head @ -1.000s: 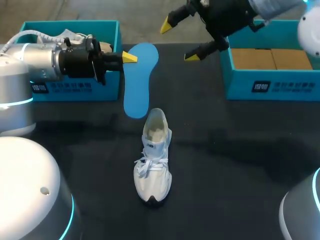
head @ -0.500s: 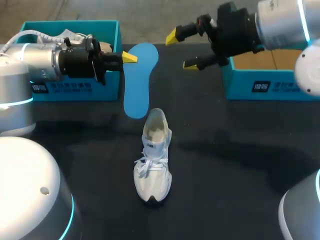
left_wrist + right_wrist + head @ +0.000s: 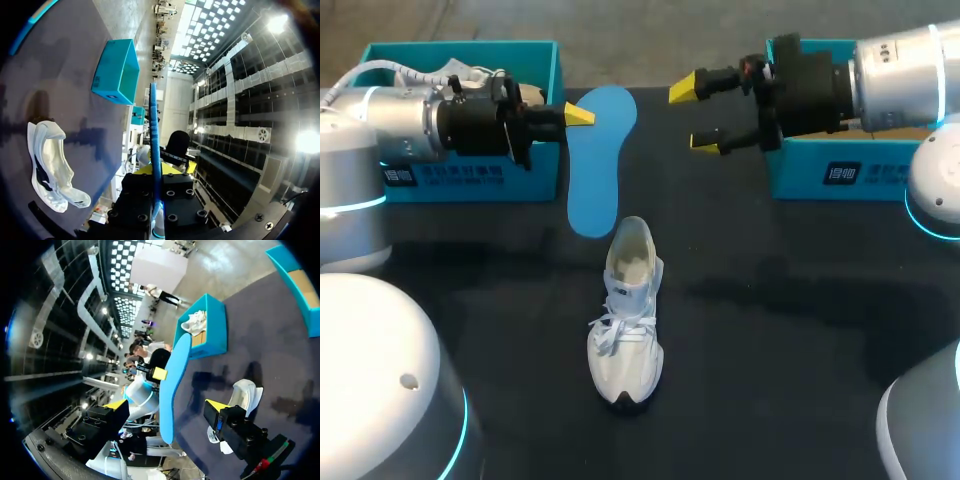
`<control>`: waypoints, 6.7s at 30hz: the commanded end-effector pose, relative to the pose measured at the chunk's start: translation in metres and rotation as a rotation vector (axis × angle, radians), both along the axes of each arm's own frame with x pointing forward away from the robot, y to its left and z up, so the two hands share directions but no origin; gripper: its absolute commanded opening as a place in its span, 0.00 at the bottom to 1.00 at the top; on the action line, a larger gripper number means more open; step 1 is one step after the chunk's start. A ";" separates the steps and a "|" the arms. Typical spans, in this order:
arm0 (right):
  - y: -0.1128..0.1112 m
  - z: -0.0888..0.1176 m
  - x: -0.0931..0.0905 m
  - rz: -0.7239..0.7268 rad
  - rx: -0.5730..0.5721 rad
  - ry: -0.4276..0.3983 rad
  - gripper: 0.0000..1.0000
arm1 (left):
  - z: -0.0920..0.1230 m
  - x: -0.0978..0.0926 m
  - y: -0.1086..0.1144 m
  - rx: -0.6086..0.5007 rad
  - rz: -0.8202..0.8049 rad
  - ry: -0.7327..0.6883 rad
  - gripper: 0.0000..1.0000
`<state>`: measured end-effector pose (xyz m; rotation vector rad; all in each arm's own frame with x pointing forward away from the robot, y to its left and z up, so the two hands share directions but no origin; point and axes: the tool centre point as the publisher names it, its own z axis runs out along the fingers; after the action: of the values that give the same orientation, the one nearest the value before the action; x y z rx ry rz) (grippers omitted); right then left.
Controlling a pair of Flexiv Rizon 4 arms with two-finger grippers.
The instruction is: Take the shoe out of the shoebox, open the shoe tongue, remove and reinsert the insole, then place the shoe into the shoebox
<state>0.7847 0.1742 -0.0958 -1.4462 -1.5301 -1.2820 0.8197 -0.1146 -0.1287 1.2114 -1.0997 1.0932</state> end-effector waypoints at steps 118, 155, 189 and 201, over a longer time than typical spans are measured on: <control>-0.004 -0.011 0.006 0.011 0.024 0.010 1.00 | 0.015 0.010 -0.020 -0.525 0.094 -3.196 0.00; 0.006 -0.011 0.012 0.032 -0.006 0.014 1.00 | 0.014 0.002 -0.028 -0.524 0.119 -3.308 0.00; 0.035 -0.019 0.015 0.065 0.004 -0.003 1.00 | 0.014 0.002 -0.028 -0.524 0.119 -3.308 0.00; 0.029 -0.026 0.009 0.073 0.005 -0.023 1.00 | 0.014 0.002 -0.028 -0.524 0.119 -3.308 0.00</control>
<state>0.7968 0.2056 -0.1214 -1.3684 -1.5841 -1.2476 0.8223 -0.1414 -0.1146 1.4287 1.0015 -1.3529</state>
